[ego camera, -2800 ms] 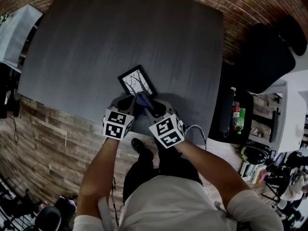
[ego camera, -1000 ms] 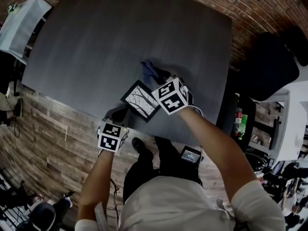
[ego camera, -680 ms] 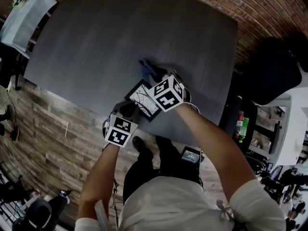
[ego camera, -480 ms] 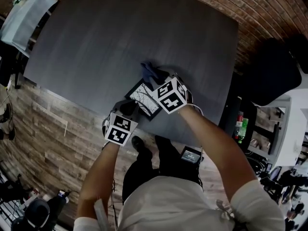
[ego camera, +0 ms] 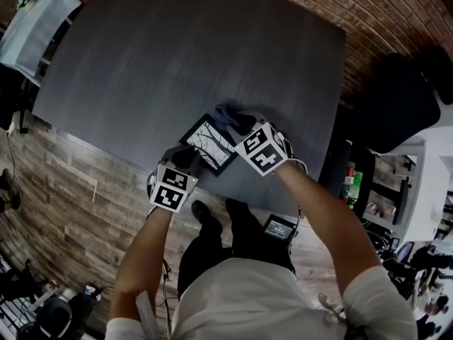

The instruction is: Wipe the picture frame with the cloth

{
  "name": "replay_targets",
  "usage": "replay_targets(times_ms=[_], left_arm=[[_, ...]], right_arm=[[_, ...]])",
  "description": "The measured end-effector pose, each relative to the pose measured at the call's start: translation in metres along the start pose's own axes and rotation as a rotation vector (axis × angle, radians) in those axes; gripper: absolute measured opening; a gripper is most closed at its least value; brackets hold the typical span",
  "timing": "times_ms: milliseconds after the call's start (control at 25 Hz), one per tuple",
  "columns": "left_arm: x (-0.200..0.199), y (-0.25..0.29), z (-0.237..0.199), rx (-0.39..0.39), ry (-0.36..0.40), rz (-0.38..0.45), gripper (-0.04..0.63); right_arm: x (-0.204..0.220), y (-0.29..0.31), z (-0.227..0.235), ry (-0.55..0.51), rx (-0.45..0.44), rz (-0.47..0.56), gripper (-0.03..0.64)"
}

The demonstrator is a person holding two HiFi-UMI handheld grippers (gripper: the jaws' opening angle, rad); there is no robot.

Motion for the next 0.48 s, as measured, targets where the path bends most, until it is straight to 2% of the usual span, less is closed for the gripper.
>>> replay_targets(times_ms=[480], left_arm=[[0.0,0.002,0.001,-0.008,0.002,-0.011,0.044]], right_arm=[[0.031,-0.023,-0.01,0.031,-0.037,-0.024,0.112]])
Point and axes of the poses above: the fingertips, and each gripper's own axes: y forward along the fingers, z to its right, x out of its underside, the point moved 2 cm from there along -y, backward along the fingers
